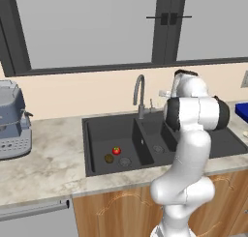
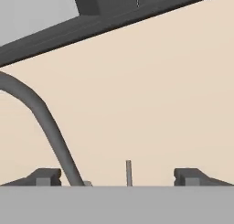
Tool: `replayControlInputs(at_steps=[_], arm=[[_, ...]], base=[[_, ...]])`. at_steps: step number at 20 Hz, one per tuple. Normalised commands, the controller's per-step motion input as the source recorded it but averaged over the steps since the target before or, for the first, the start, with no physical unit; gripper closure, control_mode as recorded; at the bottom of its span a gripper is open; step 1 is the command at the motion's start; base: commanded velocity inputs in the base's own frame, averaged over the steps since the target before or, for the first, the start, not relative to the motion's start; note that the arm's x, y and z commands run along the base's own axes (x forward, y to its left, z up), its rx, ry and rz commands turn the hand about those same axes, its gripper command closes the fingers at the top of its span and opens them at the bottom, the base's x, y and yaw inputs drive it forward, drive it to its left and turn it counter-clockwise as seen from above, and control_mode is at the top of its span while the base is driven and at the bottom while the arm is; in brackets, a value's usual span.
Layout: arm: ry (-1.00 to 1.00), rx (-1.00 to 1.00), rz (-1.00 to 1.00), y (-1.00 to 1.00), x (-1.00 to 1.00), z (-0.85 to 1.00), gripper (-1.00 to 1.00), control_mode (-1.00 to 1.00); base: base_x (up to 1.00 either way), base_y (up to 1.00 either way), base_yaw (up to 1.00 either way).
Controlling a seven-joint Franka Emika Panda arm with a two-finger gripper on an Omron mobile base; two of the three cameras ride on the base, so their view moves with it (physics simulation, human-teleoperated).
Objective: Pick up all produce items and place them in the sink. Turn on the sink faucet to wash them. Then turn the sink off and put them in the tray.
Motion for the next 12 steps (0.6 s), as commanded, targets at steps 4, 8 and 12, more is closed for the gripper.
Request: replayControlInputs(at_steps=[4,8,12], arm=[[0.35,0.00,-0.18,0.05,-0.72,1.00,-1.00,-1.00],[0.51,0.00,-0.18,0.00,-0.47,1.00,-1.00,-1.00],[0.56,0.01,-0.15,0.00,-0.41,0.99,-1.00,-1.00]], base=[[0.00,0.00,0.00],[0.00,0.00,0.00],[0.00,0.00,0.00]])
